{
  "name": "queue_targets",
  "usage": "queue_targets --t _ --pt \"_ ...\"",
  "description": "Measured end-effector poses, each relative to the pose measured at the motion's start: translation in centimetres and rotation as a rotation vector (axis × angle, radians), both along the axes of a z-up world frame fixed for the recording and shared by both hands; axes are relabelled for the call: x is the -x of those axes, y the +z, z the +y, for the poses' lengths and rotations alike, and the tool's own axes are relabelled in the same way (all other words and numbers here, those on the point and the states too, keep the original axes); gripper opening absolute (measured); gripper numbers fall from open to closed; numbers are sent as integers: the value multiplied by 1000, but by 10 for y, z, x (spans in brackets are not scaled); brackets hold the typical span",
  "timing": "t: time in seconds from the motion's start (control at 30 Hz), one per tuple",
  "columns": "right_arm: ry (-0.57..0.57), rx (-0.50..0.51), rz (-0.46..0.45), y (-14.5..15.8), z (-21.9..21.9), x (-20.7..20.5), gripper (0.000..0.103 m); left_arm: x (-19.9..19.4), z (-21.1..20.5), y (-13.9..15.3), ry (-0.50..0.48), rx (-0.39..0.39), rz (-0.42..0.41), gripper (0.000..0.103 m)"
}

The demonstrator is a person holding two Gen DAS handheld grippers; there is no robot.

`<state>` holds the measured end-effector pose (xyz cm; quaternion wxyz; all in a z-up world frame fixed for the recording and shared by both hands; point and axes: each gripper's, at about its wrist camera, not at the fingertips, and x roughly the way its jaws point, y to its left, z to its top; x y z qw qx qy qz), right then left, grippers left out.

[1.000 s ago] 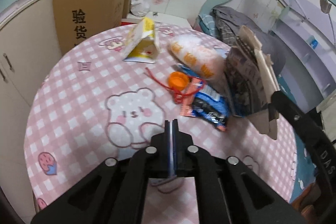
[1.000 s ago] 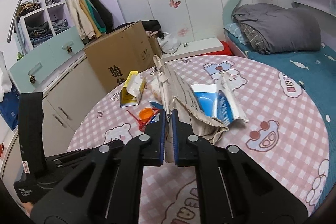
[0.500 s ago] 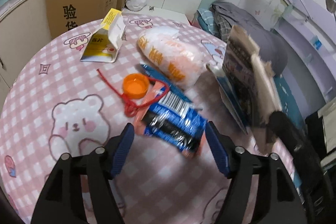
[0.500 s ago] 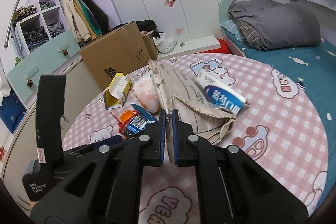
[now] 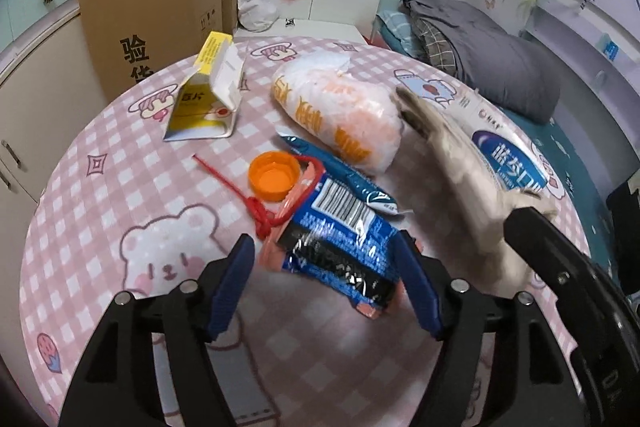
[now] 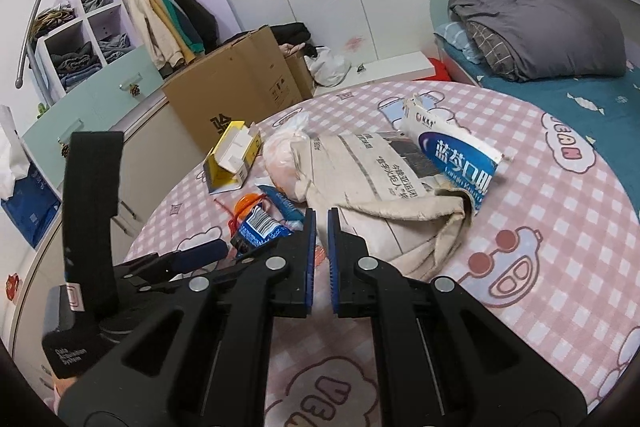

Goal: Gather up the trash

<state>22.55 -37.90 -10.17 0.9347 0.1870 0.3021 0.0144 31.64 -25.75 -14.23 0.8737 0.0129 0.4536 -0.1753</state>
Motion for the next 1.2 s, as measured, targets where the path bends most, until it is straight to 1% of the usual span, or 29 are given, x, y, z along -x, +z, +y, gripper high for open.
queue_targets --t 0.2,0.27,0.37,0.4,0.5,0.6,0.63,0.67,0.7,0.73,0.77,0.8,0.87,1.0,1.07,1.13,1.2 --pt "8 -8 4 -2 3 2 6 8 23 1 7 1 14 70" --pt "2 -8 2 -2 4 3 6 7 29 2 32 42 26 70" --pt "-10 -4 -4 -1 1 7 6 3 26 3 40 92 45 71" --pt "-11 -3 -2 -1 -2 6 6 0 22 2 42 91 48 71" --pt "-31 2 2 -2 -8 6 7 -6 11 1 76 63 36 73" --pt "-46 15 9 -2 -11 6 7 -10 -2 0 98 -29 11 72" --pt "-45 20 12 -3 -11 6 7 -9 -3 -1 99 -49 -1 66" --pt "-43 34 19 -3 -10 4 7 -7 -3 -1 103 -80 -26 55" --pt "-44 60 28 -2 -7 3 12 -5 -2 -2 102 -99 -46 51" --pt "-42 73 31 -2 -7 3 19 -3 2 -2 97 -100 -56 45" --pt "-35 93 36 -2 -4 1 45 -2 5 -1 93 -93 -57 40" --pt "-33 111 38 -1 -1 1 64 -1 10 -1 88 -82 -57 39" --pt "-25 180 44 0 8 -2 64 1 19 -1 78 -59 -58 35" --pt "5 329 125 -7 30 -21 64 4 36 1 79 -26 -61 32" --pt "6 415 153 -10 38 -30 64 8 46 2 82 12 -48 31" --pt "-7 499 180 -14 45 -39 64 7 54 4 88 26 -49 31" --pt "-4 530 204 -18 47 -48 63 10 63 6 85 51 -48 31"
